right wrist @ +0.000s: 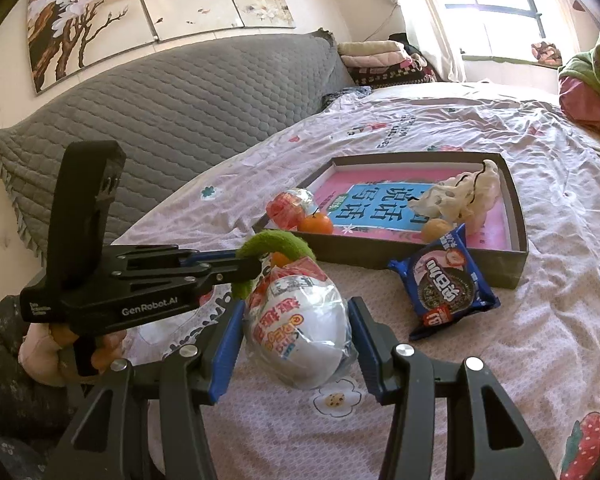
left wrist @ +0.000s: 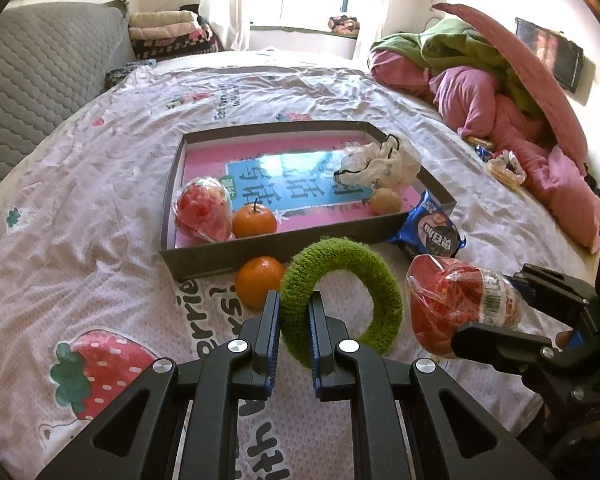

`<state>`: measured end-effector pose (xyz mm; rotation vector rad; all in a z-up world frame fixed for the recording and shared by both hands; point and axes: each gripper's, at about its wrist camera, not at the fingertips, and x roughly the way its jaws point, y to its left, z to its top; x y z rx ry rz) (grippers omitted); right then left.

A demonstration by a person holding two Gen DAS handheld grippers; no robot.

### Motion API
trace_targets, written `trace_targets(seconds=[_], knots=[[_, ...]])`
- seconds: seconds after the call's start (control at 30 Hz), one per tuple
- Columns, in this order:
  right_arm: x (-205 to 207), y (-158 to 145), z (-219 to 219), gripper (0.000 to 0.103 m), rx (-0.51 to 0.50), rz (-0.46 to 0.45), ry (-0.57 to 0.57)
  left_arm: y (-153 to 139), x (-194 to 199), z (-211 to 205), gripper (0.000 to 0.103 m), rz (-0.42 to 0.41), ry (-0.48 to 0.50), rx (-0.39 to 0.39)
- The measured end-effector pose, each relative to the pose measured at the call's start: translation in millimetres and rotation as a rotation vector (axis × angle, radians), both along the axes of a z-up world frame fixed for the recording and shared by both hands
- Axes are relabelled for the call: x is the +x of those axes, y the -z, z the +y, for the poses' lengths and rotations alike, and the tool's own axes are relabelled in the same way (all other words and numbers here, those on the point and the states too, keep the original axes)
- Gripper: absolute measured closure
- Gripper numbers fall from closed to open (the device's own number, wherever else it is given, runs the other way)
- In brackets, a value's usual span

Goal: Organize objects
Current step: 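Close the left gripper on the green ring and lift it while the right gripper grips the clear egg, then carry the green ring in the left gripper over the tray while the right gripper carries the clear egg there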

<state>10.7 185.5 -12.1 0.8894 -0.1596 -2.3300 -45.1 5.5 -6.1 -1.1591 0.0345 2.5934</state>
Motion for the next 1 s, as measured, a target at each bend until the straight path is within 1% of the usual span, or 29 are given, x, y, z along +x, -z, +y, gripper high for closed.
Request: trace_targets(seconds=[0.2,0.4,1.0], knots=[[-2,-2,3,0.051,-0.014,0.005,0.01,-2,0,-1,0.09,0.009,-0.001,0.009],[-4,-5,6,0.051,-0.023,0.021,0.026,-8,-1,-2,0.09,0.039,-0.01,0.023],[-19,-17,15,0.051,-0.036,0.072,0.083,-23,-11,0,0.09,0.097,-0.03,0.046]])
